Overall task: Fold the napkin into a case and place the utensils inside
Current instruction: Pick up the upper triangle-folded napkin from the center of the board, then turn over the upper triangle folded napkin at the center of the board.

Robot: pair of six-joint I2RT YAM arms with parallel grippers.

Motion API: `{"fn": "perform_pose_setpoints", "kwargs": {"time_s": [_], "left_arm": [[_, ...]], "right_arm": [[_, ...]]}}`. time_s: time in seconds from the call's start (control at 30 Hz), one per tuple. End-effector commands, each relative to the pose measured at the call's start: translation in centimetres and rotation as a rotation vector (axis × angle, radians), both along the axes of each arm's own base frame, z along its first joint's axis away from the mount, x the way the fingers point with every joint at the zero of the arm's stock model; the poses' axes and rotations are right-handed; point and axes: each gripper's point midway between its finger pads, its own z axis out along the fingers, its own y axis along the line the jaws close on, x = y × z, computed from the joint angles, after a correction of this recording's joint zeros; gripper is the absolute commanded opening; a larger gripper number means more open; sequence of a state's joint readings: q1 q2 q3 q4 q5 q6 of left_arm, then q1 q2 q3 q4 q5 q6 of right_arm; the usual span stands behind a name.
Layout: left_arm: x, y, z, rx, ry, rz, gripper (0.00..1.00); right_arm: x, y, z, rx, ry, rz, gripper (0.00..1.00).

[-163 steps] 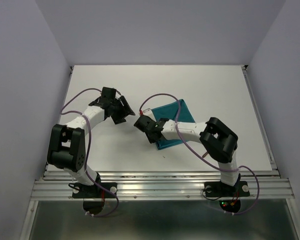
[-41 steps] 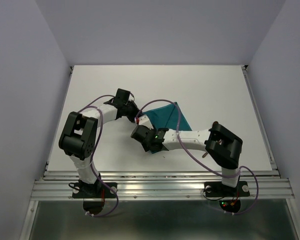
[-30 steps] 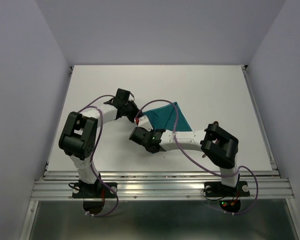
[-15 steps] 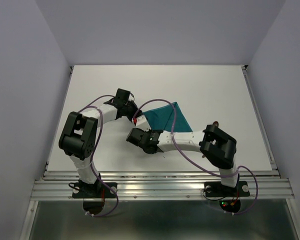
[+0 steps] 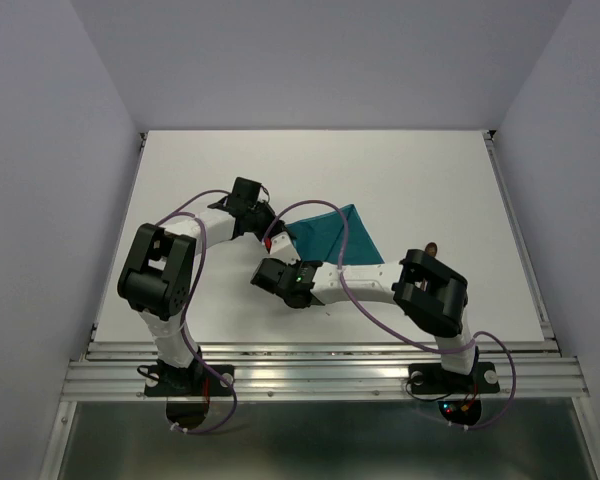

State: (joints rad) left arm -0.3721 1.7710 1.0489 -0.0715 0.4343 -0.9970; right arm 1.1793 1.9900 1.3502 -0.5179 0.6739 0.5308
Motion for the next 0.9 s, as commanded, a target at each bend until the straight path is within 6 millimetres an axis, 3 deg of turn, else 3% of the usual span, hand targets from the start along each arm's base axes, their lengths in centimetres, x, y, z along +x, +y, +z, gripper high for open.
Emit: {"fn": "perform_pose_setpoints", "kwargs": {"time_s": [0.0,0.17,0.37,0.47,0.5,0.6,0.7,0.77,0.8,0.87], "left_arm": [[1.1,-0.1,3.3,-0.024,-0.122,-0.001,0.0],[2.6,1.2,5.2,-0.01,-0.193,-0.007,0.0],[5.0,4.9,8.7,0.055,-0.283,-0.015,0.0],[5.5,7.7,10.7,0.061,-0.31,0.02,0.0],[5.9,9.8,11.7,0.066,-0.334,0.06,0.0],[6.2,13.4,13.7,0.082,-0.368,0.111,0.0],[6.2,19.1,17.0,0.158,-0.418,0.202,0.0],[5.6,22.5,19.9,0.222,-0.468,0.264,0.0],[5.1,23.4,22.3,0.247,-0.517,0.289,0.0],[4.1,25.7,23.9,0.324,-0.526,0.346,0.0]], "right_arm": [[0.6,2.5,4.2,0.119,-0.052,0.031,0.01],[0.7,4.9,6.4,0.206,-0.048,0.091,0.01],[0.9,10.0,9.7,0.347,-0.039,0.191,0.01],[1.1,12.5,11.8,0.422,-0.041,0.231,0.01],[1.4,13.8,13.0,0.458,-0.058,0.255,0.01],[1.7,16.1,14.7,0.51,-0.07,0.306,0.01],[0.4,19.2,18.3,0.64,-0.045,0.43,0.01],[0.0,20.5,20.0,0.695,-0.047,0.478,0.01],[-0.4,21.5,22.2,0.745,-0.052,0.521,0.01],[-0.9,22.5,23.9,0.789,-0.051,0.568,0.01]]}}
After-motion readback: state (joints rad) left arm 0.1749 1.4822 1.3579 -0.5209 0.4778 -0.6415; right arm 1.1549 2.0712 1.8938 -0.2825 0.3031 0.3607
